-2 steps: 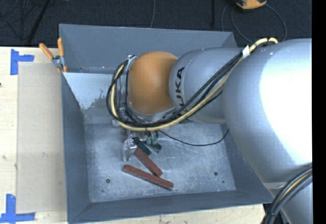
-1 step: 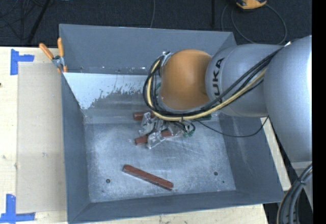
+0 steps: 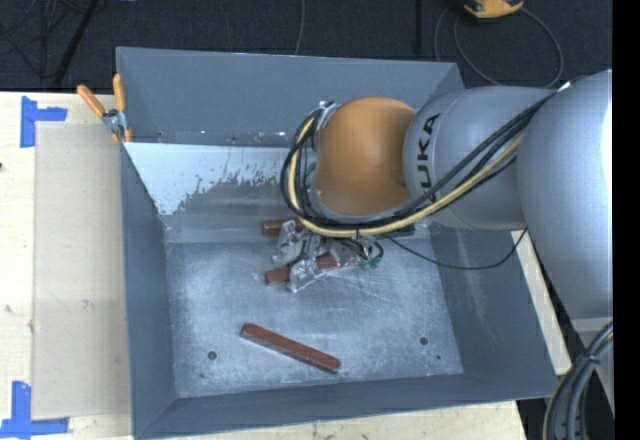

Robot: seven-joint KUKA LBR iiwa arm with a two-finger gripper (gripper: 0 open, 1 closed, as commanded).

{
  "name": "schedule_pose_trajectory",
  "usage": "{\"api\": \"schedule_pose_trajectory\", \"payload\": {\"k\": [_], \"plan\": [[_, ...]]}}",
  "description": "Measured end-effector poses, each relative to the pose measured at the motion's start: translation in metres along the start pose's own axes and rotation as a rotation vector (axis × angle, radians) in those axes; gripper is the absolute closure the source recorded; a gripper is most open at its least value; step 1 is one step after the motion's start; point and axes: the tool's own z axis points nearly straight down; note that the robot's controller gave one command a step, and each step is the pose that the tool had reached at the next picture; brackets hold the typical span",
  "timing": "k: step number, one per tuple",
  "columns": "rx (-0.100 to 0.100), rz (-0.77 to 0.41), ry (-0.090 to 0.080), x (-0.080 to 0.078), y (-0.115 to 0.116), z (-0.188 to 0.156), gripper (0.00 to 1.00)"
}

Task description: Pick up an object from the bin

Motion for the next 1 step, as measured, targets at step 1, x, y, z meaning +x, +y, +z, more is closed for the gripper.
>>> {"api": "schedule_pose_trajectory", "payload": {"k": [1], "plan": [[0.005, -0.009, 0.014, -0.0141, 0.0049, -0.2039, 1.0]]}}
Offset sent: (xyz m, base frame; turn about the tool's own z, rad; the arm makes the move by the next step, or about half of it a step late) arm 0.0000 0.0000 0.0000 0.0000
